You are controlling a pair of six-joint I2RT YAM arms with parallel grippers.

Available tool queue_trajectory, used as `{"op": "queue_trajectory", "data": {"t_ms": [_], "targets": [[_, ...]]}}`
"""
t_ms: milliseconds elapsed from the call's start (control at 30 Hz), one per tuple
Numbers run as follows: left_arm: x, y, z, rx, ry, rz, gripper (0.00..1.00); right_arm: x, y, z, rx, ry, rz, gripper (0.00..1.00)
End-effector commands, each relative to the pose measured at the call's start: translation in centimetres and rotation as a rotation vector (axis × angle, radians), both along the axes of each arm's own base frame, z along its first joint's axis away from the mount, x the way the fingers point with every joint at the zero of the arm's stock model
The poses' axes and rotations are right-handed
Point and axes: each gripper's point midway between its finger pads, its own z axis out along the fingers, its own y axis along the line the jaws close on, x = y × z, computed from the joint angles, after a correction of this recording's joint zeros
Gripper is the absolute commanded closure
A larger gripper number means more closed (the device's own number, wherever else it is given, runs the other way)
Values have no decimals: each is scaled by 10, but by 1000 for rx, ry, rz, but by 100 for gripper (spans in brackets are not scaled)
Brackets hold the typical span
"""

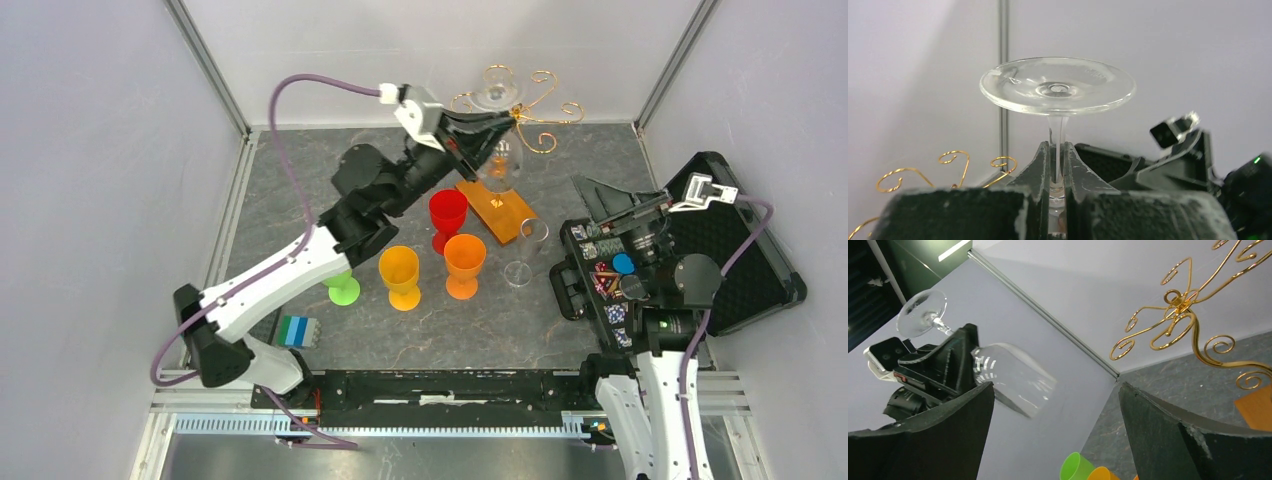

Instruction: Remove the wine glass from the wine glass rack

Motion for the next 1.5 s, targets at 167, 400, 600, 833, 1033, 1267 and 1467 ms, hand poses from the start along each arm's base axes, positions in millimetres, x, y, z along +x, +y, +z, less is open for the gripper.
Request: {"op": "queue_trajectory", "data": {"t_ms": [167,400,600,833,1033,1267,1467], "targets": [[38,110,60,-335,374,18,98,-14,33,59,-18,-278,186,2],[60,169,60,-476,464,8,98,-9,115,58,34,-279,389,8],[53,196,55,-563,494,59,98,-24,155,79,121,-346,458,22],[34,212,53,-652,472,37,98,-7,194,79,185,-265,515,15],[23,217,58,-679,368,5,98,-11,212,86,216,-253,563,27],[14,221,66,-686,245,-1,98,-17,220,86,302,-216,624,32],[7,216,68,-685,237,-61,98,-19,226,100,346,-268,647,38]]}}
